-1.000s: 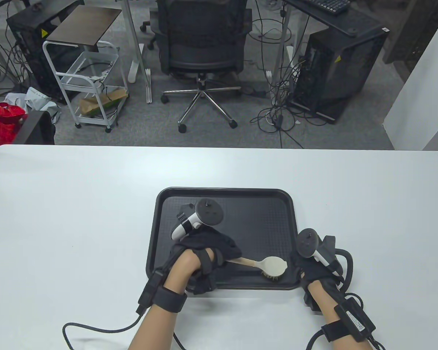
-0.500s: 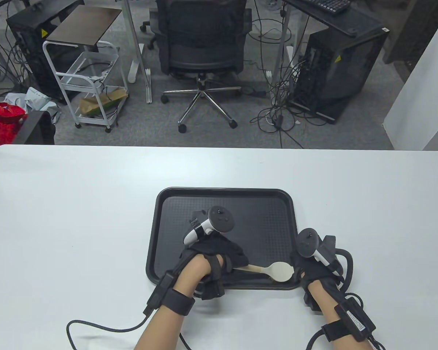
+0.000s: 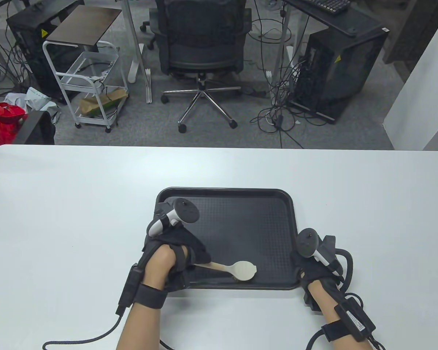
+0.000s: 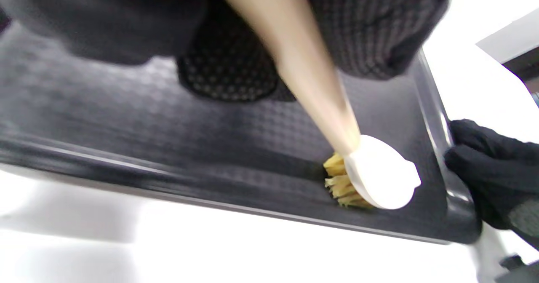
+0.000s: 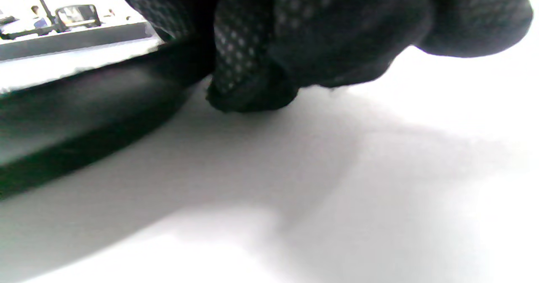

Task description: Scrub the tray with pot brush

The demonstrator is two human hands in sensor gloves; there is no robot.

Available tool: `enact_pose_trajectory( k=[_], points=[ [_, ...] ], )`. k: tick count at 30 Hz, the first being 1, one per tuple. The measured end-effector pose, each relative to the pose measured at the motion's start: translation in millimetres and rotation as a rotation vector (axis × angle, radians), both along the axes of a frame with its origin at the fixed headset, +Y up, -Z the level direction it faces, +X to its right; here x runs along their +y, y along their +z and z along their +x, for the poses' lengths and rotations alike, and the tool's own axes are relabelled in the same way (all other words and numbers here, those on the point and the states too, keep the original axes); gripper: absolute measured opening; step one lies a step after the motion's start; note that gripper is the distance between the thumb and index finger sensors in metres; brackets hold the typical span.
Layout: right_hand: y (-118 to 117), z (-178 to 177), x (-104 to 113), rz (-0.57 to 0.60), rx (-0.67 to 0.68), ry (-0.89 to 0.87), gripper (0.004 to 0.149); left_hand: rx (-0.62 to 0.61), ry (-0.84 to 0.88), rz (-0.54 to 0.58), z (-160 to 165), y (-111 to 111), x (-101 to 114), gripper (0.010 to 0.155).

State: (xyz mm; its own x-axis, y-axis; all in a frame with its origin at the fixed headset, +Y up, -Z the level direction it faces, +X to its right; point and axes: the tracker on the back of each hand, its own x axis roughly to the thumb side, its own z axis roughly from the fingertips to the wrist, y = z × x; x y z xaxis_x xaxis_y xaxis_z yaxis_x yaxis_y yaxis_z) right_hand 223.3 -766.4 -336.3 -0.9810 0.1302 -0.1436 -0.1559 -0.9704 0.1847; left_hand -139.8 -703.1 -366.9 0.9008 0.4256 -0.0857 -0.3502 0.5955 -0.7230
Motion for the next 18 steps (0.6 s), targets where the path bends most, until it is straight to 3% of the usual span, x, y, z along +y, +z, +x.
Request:
enact_pose_trajectory(
  k=[18],
  points=[
    [0.3, 0.0, 0.0, 0.000, 0.001, -0.001, 0.058, 0.324, 0.064, -0.012, -129.5, 12.1, -5.0, 0.049]
  ],
)
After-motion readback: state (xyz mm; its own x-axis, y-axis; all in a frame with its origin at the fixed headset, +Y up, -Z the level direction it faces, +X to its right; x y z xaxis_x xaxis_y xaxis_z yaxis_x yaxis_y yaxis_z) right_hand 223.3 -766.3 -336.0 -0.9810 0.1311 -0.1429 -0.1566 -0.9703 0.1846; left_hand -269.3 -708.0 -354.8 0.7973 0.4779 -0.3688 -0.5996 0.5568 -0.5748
